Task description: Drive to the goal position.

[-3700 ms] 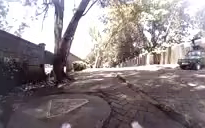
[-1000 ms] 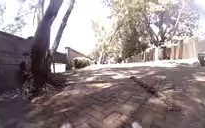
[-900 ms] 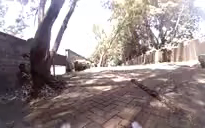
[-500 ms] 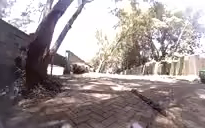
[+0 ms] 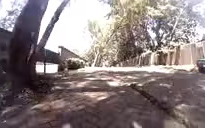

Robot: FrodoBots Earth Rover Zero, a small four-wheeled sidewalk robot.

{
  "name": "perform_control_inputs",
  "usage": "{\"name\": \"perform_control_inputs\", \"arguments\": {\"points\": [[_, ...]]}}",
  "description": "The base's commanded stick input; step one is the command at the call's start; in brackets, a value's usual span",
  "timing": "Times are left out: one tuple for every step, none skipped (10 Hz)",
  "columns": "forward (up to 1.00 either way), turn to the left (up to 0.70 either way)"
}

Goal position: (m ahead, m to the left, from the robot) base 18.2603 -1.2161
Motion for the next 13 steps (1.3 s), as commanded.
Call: {"name": "perform_control_inputs", "arguments": {"points": [[0.70,0.00],[0.70,0.00],[0.70,0.00],[0.70,0.00],[0.70,0.00],[0.70,0.00],[0.70,0.00],[0.70,0.00],[0.70,0.00],[0.70,0.00],[0.70,0.00],[0.70,0.00],[0.70,0.00]]}}
